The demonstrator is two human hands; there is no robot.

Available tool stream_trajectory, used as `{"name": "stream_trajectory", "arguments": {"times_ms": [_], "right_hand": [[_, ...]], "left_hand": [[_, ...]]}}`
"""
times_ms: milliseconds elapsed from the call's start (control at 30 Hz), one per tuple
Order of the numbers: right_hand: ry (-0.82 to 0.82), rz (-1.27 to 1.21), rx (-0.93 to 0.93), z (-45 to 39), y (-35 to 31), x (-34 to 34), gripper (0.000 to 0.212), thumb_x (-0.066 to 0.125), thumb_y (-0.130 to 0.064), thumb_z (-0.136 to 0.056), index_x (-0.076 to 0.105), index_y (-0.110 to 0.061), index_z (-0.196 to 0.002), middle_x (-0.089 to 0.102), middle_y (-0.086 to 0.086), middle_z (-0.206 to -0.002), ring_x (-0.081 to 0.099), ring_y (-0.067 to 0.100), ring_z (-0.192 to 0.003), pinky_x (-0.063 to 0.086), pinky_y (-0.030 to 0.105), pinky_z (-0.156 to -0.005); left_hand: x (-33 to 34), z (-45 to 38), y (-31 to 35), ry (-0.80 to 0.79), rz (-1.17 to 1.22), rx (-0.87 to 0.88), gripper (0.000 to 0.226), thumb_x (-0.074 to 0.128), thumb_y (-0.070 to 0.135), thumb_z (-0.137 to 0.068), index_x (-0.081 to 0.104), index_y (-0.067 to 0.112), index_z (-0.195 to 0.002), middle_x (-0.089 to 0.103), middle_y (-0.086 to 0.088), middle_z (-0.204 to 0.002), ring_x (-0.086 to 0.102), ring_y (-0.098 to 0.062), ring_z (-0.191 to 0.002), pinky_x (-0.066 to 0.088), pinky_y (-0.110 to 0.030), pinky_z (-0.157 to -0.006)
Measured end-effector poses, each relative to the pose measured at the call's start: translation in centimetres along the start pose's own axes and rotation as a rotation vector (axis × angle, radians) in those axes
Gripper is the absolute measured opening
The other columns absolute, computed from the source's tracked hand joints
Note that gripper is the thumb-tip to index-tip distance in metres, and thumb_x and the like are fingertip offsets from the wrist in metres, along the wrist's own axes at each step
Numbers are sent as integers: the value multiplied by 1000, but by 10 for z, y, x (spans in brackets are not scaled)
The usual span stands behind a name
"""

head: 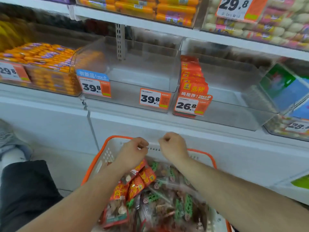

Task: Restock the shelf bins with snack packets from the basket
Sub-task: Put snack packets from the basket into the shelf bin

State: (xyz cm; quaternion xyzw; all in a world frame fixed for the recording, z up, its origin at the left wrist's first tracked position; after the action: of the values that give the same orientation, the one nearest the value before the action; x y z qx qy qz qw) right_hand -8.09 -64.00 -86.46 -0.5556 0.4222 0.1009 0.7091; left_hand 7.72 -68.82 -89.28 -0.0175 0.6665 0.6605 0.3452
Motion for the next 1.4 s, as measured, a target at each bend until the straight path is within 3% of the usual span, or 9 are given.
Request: {"name": "stream_trajectory", "arguments": {"times_ms": [133, 267, 400, 533, 700, 967, 1033, 1200, 1400], "right_hand": [[-325, 87, 330, 24, 67, 88, 25, 63, -37, -84, 61, -14, -72, 60, 2, -71, 57, 21, -68, 50, 33, -62], [-343, -21, 521, 47, 107, 123, 32, 64, -42, -79, 60, -11, -73, 62, 8, -65, 59, 23, -57, 41, 24, -49], [-347, -91, 611, 57, 121, 138, 15, 63, -19, -72, 59, -5, -70, 58, 10, -56, 54, 22, -47, 41, 25, -47], [-384, -44, 563, 47, 121, 138, 17, 61, -14, -84, 53, -19, -69, 62, 6, -82, 61, 23, -77, 58, 33, -76], [-357, 421, 297, 17, 80, 72, 21, 51, -9, -90, 67, -2, -101, 71, 15, -104, 68, 29, -95, 47, 27, -67], [-542, 669, -194, 12, 3, -30, 13, 40, -8, -96, 43, -19, -92, 52, 4, -84, 44, 22, -69, 33, 36, -60], [-534, 655, -272, 14, -16, -47, 14, 40, -10, -98, 42, -21, -89, 52, 4, -80, 42, 22, -65, 33, 38, -59], [-361, 527, -376, 15, -50, -86, 19, 51, -19, -96, 46, -30, -83, 57, -6, -82, 56, 22, -82, 45, 36, -71], [-40, 7, -132, 11, -42, -148, 32, 78, -39, -79, 63, -24, -104, 65, -11, -94, 61, 2, -82, 44, 16, -66]], "left_hand": [[-1, 19, -31, -5, 16, -123, 16, 55, 12, -92, 60, 26, -99, 57, 9, -81, 52, -11, -64, 46, -28, -68], [-5, 30, -35, 20, 19, -135, 17, 58, 14, -89, 60, 30, -84, 64, 2, -82, 57, -15, -65, 43, -27, -51], [-2, 35, -31, 19, 34, -115, 25, 61, 10, -87, 60, 31, -73, 67, 3, -79, 64, -23, -77, 51, -33, -64], [-4, 33, -30, 8, 19, -108, 22, 59, 11, -90, 59, 32, -82, 65, 10, -84, 59, -4, -75, 46, -15, -65], [-2, 23, -33, -11, -65, -86, 13, 59, 13, -90, 62, 26, -91, 67, 7, -96, 59, -9, -87, 45, -22, -78], [33, 2, 16, -194, -359, 229, 72, 73, 40, -83, 40, 29, -146, 41, 8, -148, 37, -11, -136, 31, -29, -112], [44, 4, 35, -305, -277, 221, 76, 77, 41, -80, 39, 33, -145, 44, 17, -139, 40, -4, -129, 34, -31, -110], [57, 5, 65, -366, 132, 140, 14, 77, 10, -81, 69, 19, -86, 73, 5, -77, 68, -7, -73, 56, -30, -74], [47, 6, 93, -285, 538, 64, 13, 69, -2, -85, 72, 6, -96, 76, -7, -89, 71, -16, -81, 53, -22, -71]]}}
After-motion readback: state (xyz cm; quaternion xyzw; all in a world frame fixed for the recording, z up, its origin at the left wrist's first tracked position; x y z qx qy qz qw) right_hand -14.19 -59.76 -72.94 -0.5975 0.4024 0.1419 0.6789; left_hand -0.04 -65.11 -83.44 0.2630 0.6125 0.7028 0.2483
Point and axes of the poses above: each hand's wrist, its own z-axis away from the middle knuckle, its own x-axis out of the palm, y = z × x, the point moved 8 cm from there along -z, towards the middle knuckle
